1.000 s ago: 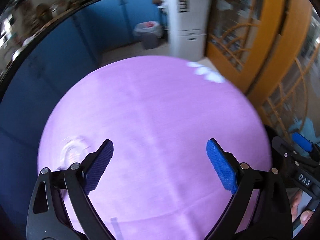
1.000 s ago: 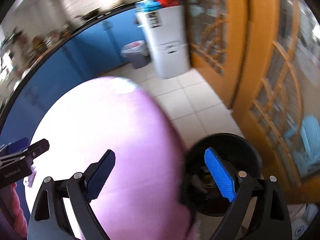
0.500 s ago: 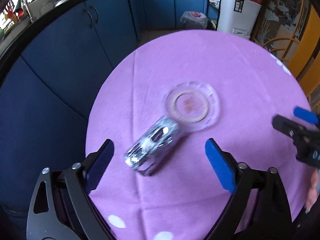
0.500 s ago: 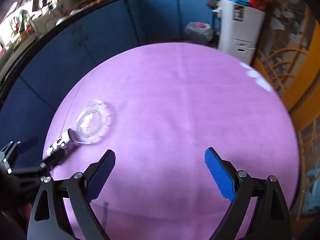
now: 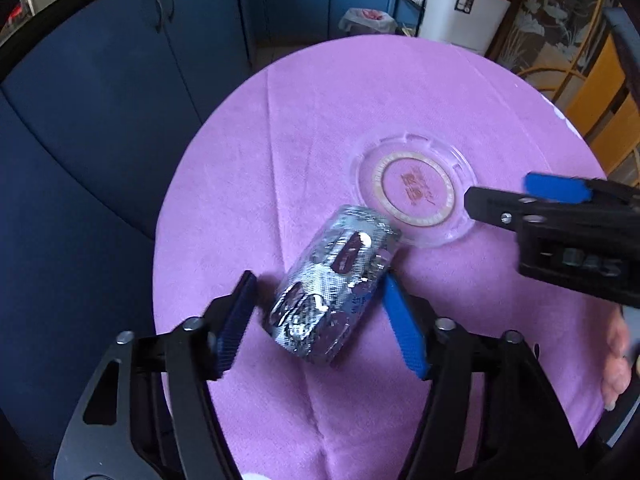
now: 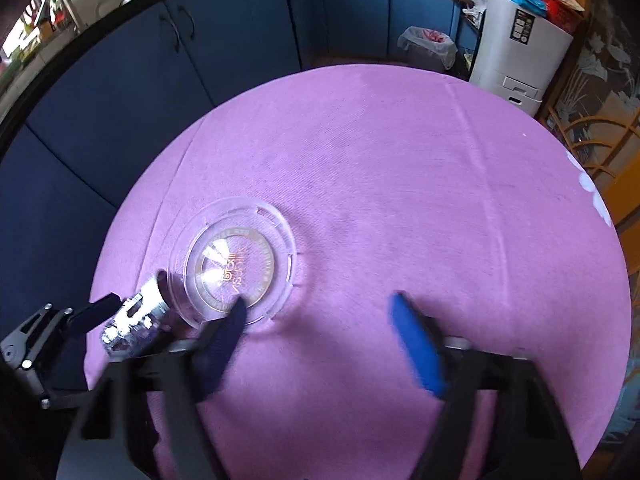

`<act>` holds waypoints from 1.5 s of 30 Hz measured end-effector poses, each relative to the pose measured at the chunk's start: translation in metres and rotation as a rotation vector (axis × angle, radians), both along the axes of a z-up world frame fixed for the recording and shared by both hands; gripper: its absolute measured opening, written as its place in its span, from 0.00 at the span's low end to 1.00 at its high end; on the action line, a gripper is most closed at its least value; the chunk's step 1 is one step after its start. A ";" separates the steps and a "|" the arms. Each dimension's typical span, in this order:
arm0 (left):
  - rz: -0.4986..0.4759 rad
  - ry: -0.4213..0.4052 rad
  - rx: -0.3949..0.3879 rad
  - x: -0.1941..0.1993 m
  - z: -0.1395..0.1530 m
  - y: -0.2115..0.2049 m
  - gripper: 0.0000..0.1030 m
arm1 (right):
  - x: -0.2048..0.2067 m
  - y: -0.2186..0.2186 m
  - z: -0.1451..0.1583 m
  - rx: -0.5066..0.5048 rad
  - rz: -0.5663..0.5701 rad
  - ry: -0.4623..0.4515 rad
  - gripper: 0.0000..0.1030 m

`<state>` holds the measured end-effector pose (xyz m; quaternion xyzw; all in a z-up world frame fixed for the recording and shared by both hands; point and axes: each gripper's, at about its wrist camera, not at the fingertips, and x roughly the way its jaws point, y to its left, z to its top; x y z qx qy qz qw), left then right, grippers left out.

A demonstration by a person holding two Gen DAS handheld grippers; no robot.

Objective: Collect trash

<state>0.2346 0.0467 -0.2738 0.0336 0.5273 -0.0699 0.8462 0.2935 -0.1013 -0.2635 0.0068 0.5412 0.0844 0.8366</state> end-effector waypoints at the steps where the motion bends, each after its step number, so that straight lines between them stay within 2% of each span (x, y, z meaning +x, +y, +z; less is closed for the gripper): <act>1: 0.005 -0.006 0.003 0.000 0.000 0.001 0.51 | 0.000 0.005 -0.002 -0.007 0.012 0.004 0.43; 2: 0.006 -0.007 -0.001 0.001 0.001 0.001 0.50 | -0.002 0.008 -0.001 -0.023 0.019 -0.005 0.39; 3: 0.011 -0.008 -0.009 0.001 0.001 0.002 0.48 | -0.004 0.012 0.000 -0.029 0.037 -0.019 0.25; 5: 0.022 -0.007 -0.026 0.004 0.002 0.005 0.46 | -0.008 0.021 0.002 -0.051 0.073 -0.033 0.14; 9: 0.060 -0.019 -0.046 0.003 0.007 0.010 0.36 | -0.018 0.026 0.007 -0.088 0.110 -0.066 0.06; 13: 0.081 -0.043 -0.043 0.000 0.015 0.010 0.33 | -0.031 0.020 0.018 -0.107 0.110 -0.115 0.05; 20: 0.073 -0.075 -0.037 -0.004 0.032 -0.004 0.33 | -0.040 -0.010 0.036 -0.102 0.062 -0.151 0.05; 25: 0.031 -0.088 -0.025 -0.005 0.042 -0.032 0.33 | -0.046 -0.042 0.046 -0.095 0.016 -0.179 0.05; 32: -0.064 -0.132 0.007 -0.013 0.062 -0.092 0.33 | -0.070 -0.099 0.055 -0.072 -0.077 -0.208 0.05; 37: -0.084 -0.152 0.025 -0.014 0.070 -0.115 0.33 | -0.090 -0.135 0.058 -0.047 -0.137 -0.223 0.05; 40: -0.074 -0.156 0.046 -0.011 0.075 -0.118 0.33 | -0.091 -0.144 0.053 -0.004 -0.136 -0.205 0.05; 45: -0.002 -0.171 0.070 -0.009 0.081 -0.090 0.33 | -0.078 -0.114 0.040 0.161 -0.006 -0.142 0.06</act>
